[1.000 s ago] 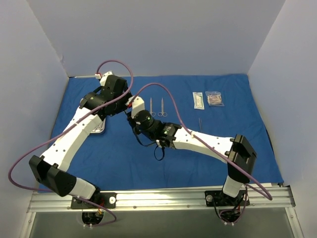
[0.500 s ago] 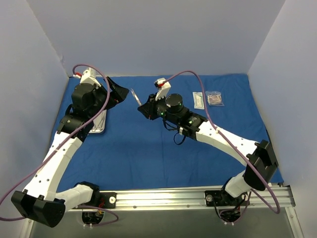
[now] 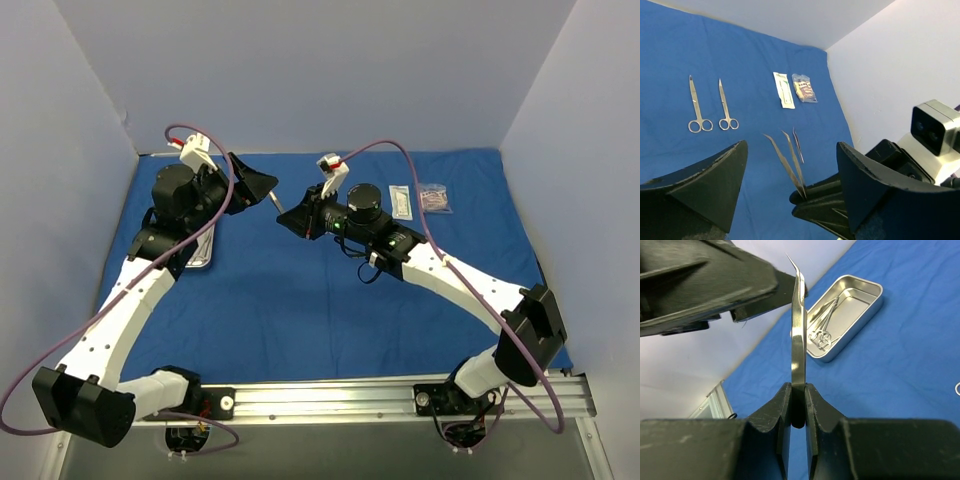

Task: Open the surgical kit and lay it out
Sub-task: Place the medical item in the surgical kit, then adjust the medical item in the container.

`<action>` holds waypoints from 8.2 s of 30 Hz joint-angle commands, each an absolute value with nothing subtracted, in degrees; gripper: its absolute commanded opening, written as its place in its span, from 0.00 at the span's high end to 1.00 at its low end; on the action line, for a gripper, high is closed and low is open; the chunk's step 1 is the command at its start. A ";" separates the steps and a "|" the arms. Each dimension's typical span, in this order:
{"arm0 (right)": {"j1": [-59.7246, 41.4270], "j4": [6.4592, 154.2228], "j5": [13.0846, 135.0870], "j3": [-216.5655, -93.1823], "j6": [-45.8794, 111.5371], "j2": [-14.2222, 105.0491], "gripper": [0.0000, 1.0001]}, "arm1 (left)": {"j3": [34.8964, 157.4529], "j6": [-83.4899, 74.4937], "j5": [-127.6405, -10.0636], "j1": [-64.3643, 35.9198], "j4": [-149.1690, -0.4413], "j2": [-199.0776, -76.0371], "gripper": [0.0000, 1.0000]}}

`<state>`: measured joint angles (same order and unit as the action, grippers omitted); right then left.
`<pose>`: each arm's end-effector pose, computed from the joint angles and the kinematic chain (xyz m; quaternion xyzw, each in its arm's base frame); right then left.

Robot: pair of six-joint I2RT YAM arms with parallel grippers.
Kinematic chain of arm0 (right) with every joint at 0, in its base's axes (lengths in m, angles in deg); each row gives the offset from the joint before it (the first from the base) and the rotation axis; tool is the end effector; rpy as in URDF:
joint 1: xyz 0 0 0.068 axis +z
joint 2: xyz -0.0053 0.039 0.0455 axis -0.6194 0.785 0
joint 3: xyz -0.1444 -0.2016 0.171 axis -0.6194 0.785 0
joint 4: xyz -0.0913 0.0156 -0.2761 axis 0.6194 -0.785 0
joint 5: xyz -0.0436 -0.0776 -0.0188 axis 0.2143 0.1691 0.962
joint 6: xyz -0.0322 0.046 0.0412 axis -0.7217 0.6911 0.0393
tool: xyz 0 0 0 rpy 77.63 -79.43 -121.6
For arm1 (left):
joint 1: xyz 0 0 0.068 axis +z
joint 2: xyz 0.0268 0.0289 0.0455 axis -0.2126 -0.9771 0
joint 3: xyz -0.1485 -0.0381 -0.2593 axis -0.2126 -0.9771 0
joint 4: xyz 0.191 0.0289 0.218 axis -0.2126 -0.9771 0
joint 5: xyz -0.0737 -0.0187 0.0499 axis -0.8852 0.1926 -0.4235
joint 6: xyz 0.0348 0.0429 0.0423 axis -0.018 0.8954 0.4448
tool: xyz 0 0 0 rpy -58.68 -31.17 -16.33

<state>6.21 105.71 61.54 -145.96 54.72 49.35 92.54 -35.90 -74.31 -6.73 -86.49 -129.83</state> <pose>0.2734 0.2958 0.3902 -0.2195 0.6315 0.5315 0.5200 0.2905 -0.1142 0.4294 -0.0804 0.7531 -0.4106 0.5076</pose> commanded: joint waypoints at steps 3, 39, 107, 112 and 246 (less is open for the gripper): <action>5.93 109.50 59.40 -146.04 54.76 46.86 1.00 | 95.90 -35.81 -72.46 -6.36 -86.65 -131.23 0.23; 11.02 87.36 77.31 -157.10 39.13 47.30 0.49 | 110.12 -33.70 -47.59 -15.76 -108.27 -138.26 0.98; 0.94 69.51 95.45 -141.74 47.55 51.35 1.00 | 100.23 -29.32 -40.55 -6.71 -112.77 -133.70 0.06; -6.18 68.46 89.73 -140.41 45.70 53.45 1.00 | 94.15 -22.72 -43.09 -3.72 -109.26 -131.41 0.06; -17.80 74.43 74.43 -134.17 40.43 24.01 0.42 | 104.86 -10.59 -44.95 17.81 -112.68 -161.72 0.12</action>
<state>-18.31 71.79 76.19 -135.47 40.93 24.60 100.71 -12.73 -46.96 16.99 -112.66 -159.60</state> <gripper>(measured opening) 0.580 0.909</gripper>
